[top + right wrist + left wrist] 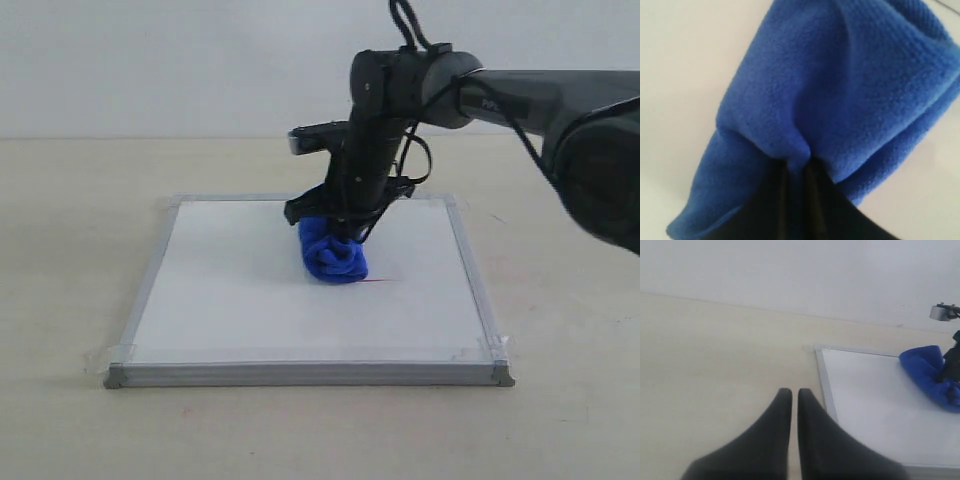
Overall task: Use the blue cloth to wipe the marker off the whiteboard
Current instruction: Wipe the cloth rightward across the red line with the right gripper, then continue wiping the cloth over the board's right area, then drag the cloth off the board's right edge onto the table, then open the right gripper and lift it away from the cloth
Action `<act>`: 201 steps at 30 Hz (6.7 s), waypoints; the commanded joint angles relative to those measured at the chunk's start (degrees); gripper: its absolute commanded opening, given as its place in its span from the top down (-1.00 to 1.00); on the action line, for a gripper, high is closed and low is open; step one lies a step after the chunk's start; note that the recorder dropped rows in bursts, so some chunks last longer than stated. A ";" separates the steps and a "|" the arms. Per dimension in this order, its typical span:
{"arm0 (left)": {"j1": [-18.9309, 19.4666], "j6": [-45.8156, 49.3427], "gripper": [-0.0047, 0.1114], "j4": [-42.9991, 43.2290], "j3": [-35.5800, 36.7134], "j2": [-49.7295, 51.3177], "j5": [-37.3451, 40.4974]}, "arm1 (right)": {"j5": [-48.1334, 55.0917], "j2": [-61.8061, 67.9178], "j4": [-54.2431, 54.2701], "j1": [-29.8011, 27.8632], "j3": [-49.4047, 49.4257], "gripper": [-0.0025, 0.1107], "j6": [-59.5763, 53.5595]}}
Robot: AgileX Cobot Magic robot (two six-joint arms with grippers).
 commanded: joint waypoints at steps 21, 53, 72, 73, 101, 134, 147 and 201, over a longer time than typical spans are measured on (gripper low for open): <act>0.17 0.36 0.84 0.15 0.23 -0.15 0.04 | 4.18 0.05 4.70 16.51 14.77 0.96 -11.54; 0.17 0.36 0.84 0.15 0.23 -0.15 0.04 | -7.23 -16.32 0.93 -15.95 40.06 0.96 -0.74; 0.17 0.36 0.84 0.15 0.23 -0.15 0.04 | -20.87 -16.96 10.71 6.09 29.99 0.96 -4.39; 0.17 0.36 0.84 0.15 0.23 -0.15 0.04 | -20.87 -16.96 10.29 6.26 29.50 0.96 -4.28; 0.17 0.36 0.84 0.15 0.23 -0.15 0.04 | -13.53 -15.81 -9.30 1.84 29.05 0.96 3.38; 0.17 0.36 0.84 0.15 0.23 -0.15 0.04 | -12.69 -35.74 -15.90 -11.98 45.45 0.96 -17.40; 0.17 0.36 0.84 0.15 0.23 -0.15 0.04 | -13.23 -35.74 -13.23 -11.98 45.54 0.96 -21.07; 0.17 0.36 0.84 0.15 0.23 -0.15 0.04 | -10.94 -58.06 -13.96 -11.98 51.91 0.83 -6.33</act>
